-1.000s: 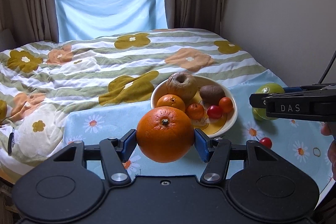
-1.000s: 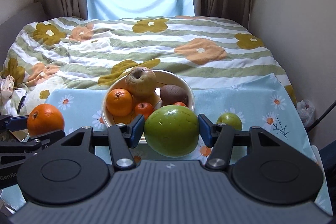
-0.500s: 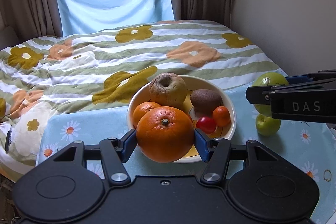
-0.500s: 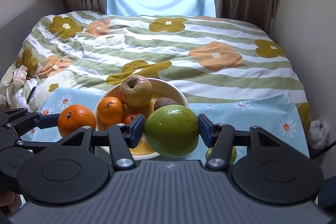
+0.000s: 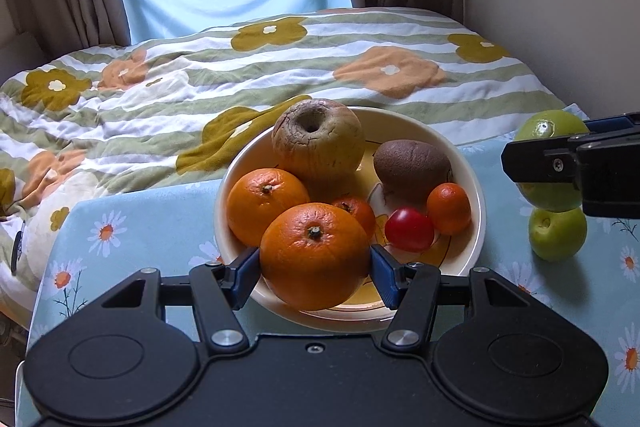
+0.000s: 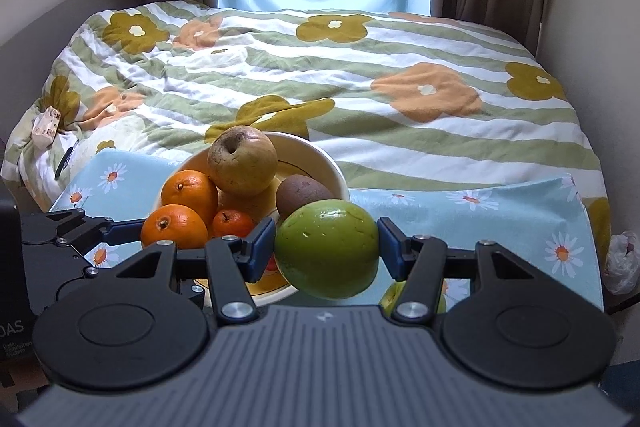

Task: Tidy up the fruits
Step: 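Carry the orange in the left gripper while the right carries the green apple toward the bowl, then lower the orange into the bowl and open the left gripper while the right releases the apple there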

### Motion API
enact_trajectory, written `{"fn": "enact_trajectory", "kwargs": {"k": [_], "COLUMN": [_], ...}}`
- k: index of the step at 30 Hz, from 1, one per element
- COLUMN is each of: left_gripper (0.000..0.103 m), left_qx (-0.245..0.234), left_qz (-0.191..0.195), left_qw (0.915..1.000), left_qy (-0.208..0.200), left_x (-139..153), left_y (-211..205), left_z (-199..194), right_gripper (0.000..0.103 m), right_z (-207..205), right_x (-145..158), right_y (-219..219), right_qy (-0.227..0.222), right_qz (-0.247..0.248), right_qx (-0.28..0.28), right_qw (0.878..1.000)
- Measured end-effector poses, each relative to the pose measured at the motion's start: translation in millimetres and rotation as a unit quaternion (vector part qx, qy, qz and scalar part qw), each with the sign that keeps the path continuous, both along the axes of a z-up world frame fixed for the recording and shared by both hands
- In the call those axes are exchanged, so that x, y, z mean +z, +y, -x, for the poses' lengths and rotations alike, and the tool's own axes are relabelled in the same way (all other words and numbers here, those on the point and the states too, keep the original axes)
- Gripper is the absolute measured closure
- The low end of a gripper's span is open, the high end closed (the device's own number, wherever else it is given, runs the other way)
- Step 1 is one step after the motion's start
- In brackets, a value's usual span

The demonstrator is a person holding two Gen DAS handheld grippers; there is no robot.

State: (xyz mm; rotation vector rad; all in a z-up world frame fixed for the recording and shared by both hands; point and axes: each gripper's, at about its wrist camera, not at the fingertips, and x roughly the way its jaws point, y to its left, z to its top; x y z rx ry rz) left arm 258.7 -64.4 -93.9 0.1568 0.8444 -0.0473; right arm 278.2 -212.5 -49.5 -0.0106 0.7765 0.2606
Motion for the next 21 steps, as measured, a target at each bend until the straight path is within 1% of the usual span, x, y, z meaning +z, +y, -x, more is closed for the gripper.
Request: {"fn": "enact_trajectory", "kwargs": {"k": [2,4,5,6,7,8,10,13,21], "left_gripper": [0.040,0.039,0.036,0.026,0.019,0.009,0.008,0.008,0.008], "left_qx": [-0.001,-0.001,-0.002,-0.004,-0.004,-0.005,-0.008,-0.005,0.029], "left_qz": [-0.005,-0.001,0.001,0.000,-0.002,-0.005,-0.008,-0.008,-0.005], "left_qw": [1.0000,1.0000,1.0000,1.0000,0.9999,0.9998,0.9996,0.9996,0.9990], "left_qy": [0.001,0.003,0.005,-0.003,-0.010,-0.019,-0.026,-0.025,-0.035], "left_x": [-3,-5,-5,-3,-1,3,8,14,30], "left_y": [-2,-1,-1,-1,0,1,3,10,38], "left_z": [-1,-2,-1,1,3,5,10,16,41], "right_gripper": [0.033,0.033,0.033,0.033,0.033,0.033,0.033,0.033,0.033], "right_z": [-1,-2,-2,-3,-3,-4,-4,-5,-5], "right_x": [-1,-1,-1,-1,0,0,1,3,1], "right_y": [0,1,1,1,1,1,2,6,26], "right_qy": [0.000,0.000,0.000,0.000,0.000,0.000,-0.002,-0.003,0.000], "right_qz": [0.000,0.000,0.000,0.000,-0.001,-0.002,-0.003,-0.003,-0.007], "right_qx": [0.002,0.004,0.005,0.006,0.007,0.008,0.009,0.014,0.035], "right_qw": [1.000,1.000,1.000,1.000,1.000,1.000,1.000,1.000,0.999]}}
